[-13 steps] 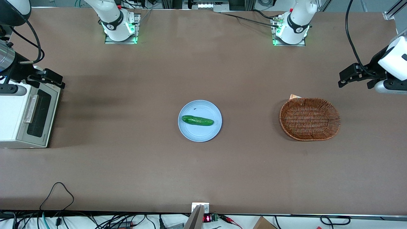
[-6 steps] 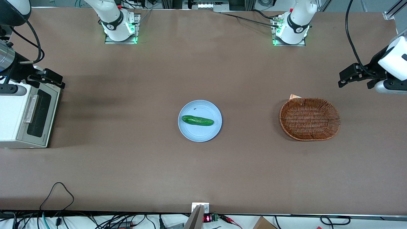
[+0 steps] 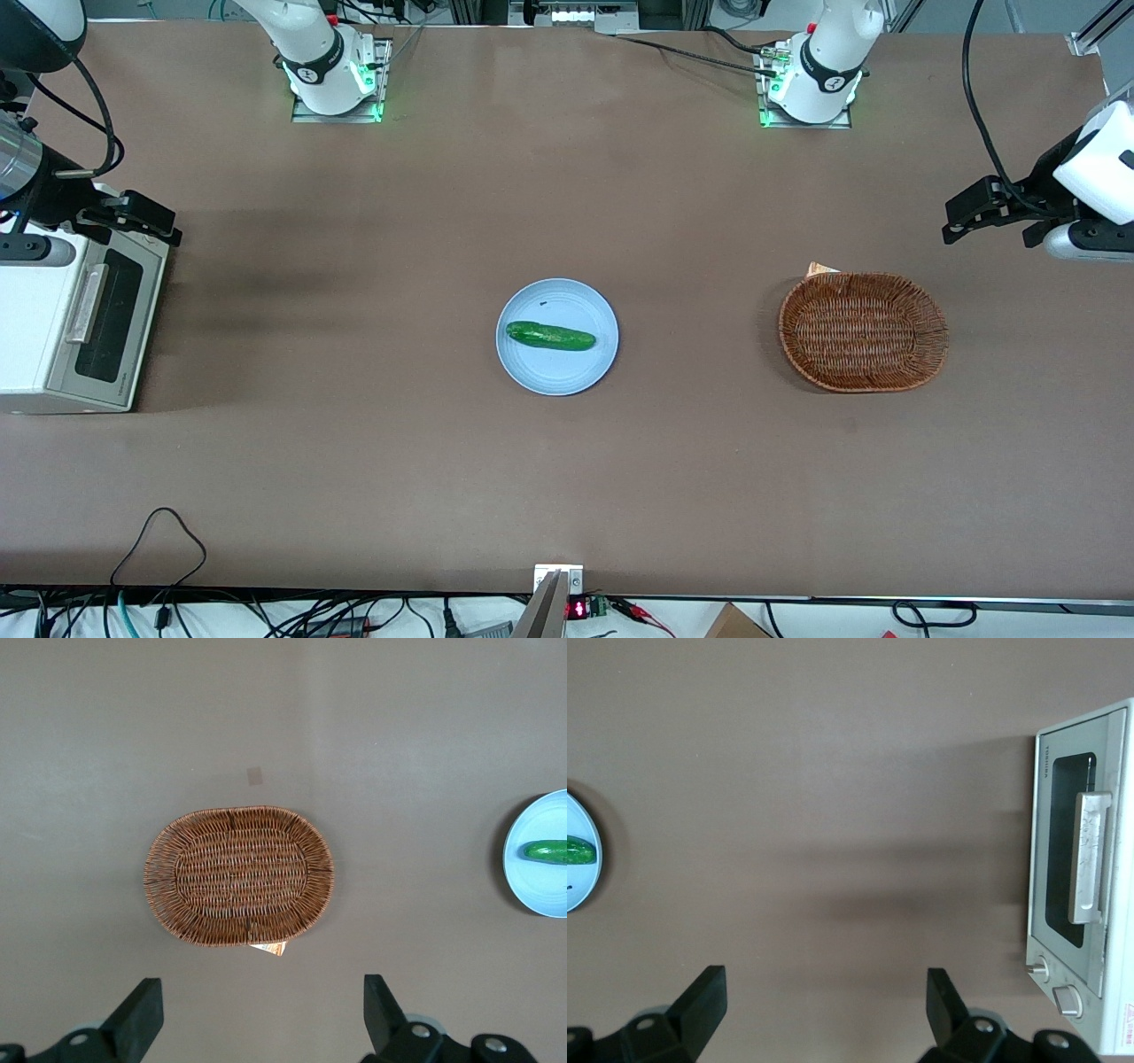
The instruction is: Open oven door with right arm only
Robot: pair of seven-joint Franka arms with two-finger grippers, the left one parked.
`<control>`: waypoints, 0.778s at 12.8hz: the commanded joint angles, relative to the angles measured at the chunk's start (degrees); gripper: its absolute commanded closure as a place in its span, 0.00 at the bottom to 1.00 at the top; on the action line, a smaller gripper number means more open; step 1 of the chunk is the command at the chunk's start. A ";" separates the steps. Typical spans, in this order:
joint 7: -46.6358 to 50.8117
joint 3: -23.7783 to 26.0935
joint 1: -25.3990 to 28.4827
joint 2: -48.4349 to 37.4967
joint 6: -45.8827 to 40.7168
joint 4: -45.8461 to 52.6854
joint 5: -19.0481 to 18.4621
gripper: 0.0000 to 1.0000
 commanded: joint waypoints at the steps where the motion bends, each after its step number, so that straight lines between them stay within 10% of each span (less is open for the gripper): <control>1: -0.58 0.72 -1.06 0.56 -1.48 1.58 -0.56 0.00; 10: -0.14 0.72 -0.97 0.56 -1.48 1.58 -0.30 0.00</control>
